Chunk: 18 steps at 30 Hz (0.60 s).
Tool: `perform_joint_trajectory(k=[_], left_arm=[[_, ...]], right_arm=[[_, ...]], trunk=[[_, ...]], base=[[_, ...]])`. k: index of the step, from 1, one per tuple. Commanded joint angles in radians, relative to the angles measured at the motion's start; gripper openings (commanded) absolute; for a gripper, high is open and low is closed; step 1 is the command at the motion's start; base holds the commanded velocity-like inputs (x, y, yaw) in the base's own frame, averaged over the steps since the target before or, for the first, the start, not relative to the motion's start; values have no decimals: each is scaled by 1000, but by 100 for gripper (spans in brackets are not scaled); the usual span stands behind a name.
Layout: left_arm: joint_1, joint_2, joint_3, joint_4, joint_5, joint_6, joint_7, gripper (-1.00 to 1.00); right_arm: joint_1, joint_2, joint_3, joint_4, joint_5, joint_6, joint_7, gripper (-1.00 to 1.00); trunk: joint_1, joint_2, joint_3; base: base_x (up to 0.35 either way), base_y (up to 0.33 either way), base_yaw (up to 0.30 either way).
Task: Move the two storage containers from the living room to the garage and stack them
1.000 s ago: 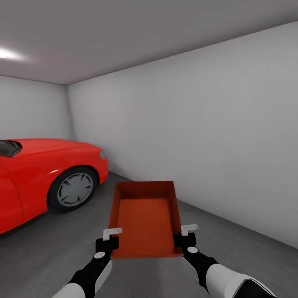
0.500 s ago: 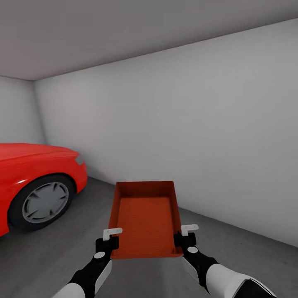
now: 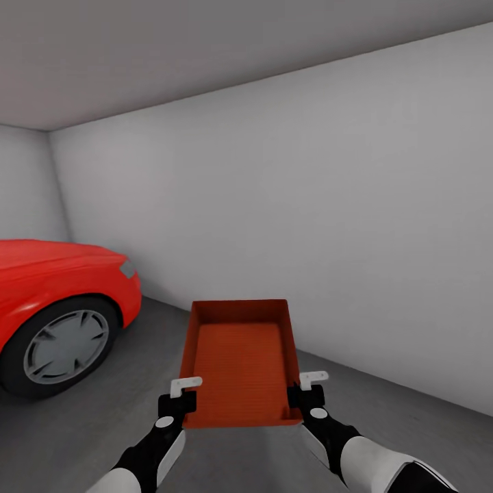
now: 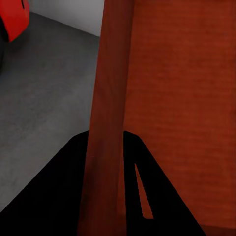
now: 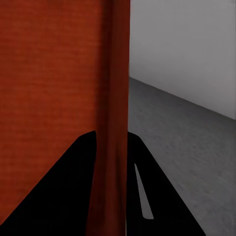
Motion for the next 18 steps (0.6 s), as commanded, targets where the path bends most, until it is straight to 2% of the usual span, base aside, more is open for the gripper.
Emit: perform_joint_trajectory(k=[1, 9, 18], left_arm=[[-1, 2, 1, 0, 10, -3, 11, -100], [-1, 2, 1, 0, 10, -3, 11, -100], [0, 2, 1, 0, 10, -3, 10, -100]], right_arm=[[-2, 0, -68, -2, -48, -4, -4, -100], [-2, 0, -68, -2, -48, -4, -4, -100], [-2, 1, -68, -2, -50, -4, -4, -100]], trunk=[[1, -1, -1], [1, -1, -1], [1, -1, -1]], base=[[323, 142, 0], [323, 142, -38], [323, 142, -259]])
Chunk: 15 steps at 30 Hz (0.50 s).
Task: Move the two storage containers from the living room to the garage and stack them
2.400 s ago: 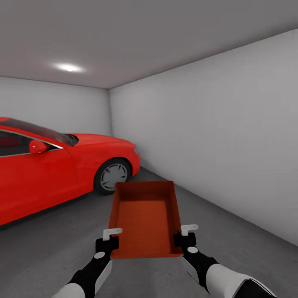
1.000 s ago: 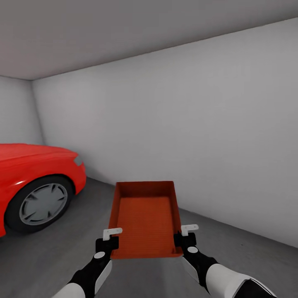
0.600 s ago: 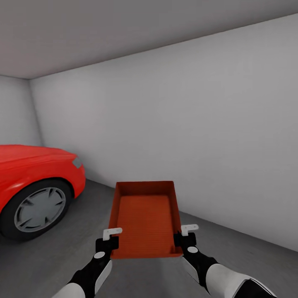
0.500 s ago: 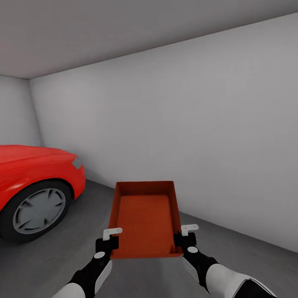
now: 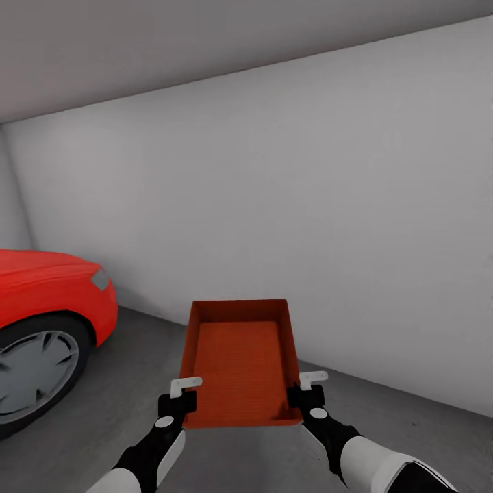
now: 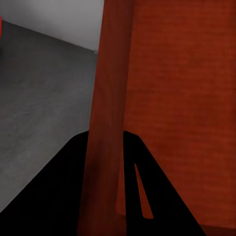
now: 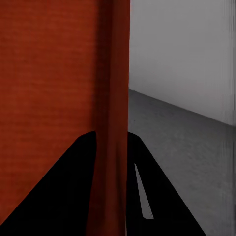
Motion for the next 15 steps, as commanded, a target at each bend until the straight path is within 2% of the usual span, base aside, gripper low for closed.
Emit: perform_joint_trajectory(k=[1, 15], left_arm=[[0, 2, 0, 0, 11, -2, 11, -100], [-1, 1, 0, -1, 11, -2, 10, -100]], right_arm=[[-2, 0, -66, -2, -51, -3, -3, -100], [-2, 0, -66, -2, -51, -3, -3, -100]], trunk=[[1, -1, -1], [1, -1, -1]], base=[[323, 142, -286], [323, 148, -289]])
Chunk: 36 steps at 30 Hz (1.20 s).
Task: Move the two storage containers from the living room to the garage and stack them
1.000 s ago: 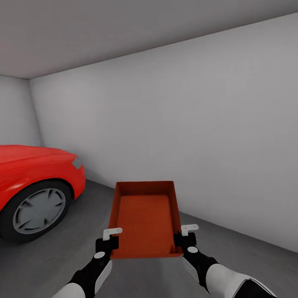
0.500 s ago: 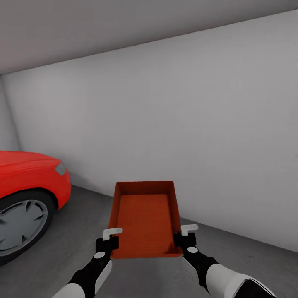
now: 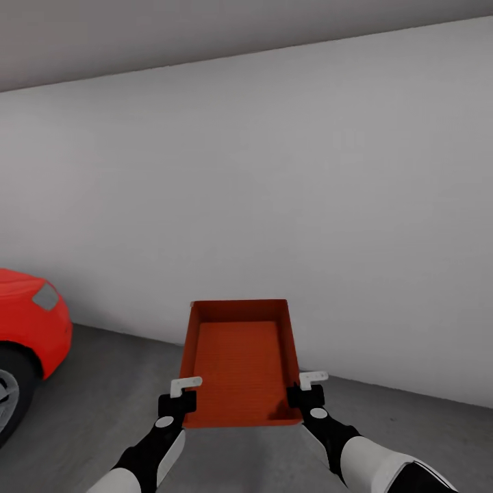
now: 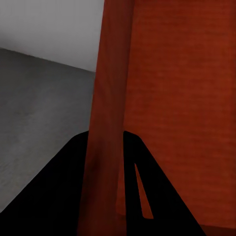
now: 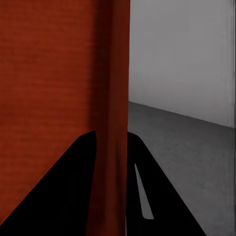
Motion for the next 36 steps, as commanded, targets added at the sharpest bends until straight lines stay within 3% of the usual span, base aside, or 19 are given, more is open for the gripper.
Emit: perform_joint_trajectory(k=[1, 23, 36], left_arm=[[-1, 1, 1, -1, 9, -2, 10, -100], [0, 1, 1, -1, 9, -2, 11, -100], [-1, 2, 1, -8, 9, -2, 13, -100]], right_arm=[[-2, 0, -65, -2, -53, -3, -2, -100], [-2, -1, -65, -2, -53, -3, -2, -100], [-2, -2, -65, -2, -51, -3, -2, -100]], trunk=[[1, -1, -1], [1, -1, -1], [1, -1, -1]], base=[[323, 153, -289], [323, 141, -287], [255, 79, -30]])
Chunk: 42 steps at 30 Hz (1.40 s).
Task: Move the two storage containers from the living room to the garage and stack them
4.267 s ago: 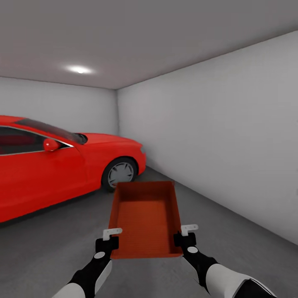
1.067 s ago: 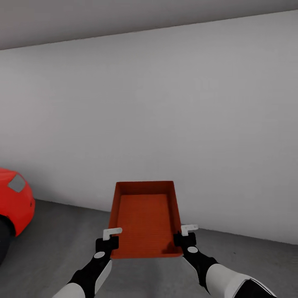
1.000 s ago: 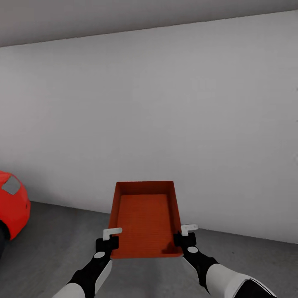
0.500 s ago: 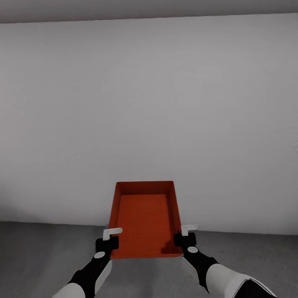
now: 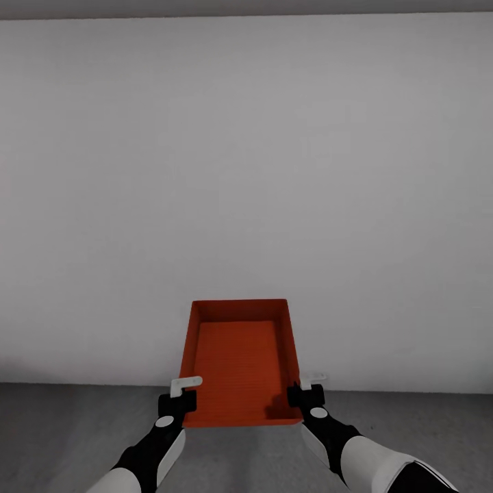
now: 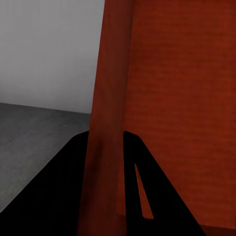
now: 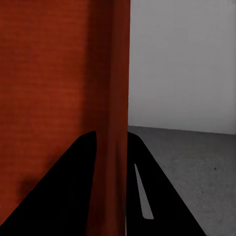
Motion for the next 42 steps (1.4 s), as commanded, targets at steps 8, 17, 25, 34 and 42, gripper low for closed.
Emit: perform_joint_trajectory(k=[8, 17, 25, 34, 42], left_arm=[[-1, 2, 3, -5, 7, -3, 12, -100], [-1, 1, 3, -5, 7, -3, 13, -100], [-1, 1, 3, -4, 7, -3, 13, -100], [-1, 1, 3, -5, 7, -4, 13, -100], [-1, 1, 3, -5, 7, -4, 13, -100]], right_arm=[[-1, -1, -61, 0, -54, -2, -4, -100], [-1, -1, -61, 0, -54, -2, -4, -100], [-1, -1, -61, 0, -55, -2, -4, -100], [-1, 0, -61, 0, -56, -1, -4, -100], [-1, -2, -61, 0, -57, 6, -4, -100]], trunk=[[0, -1, -2], [0, -1, -2], [0, -1, -2], [0, -1, -2], [0, -1, -9]], base=[[9, 2, 0], [0, 0, 0], [0, 0, 0], [0, 0, 0], [0, 0, 0]])
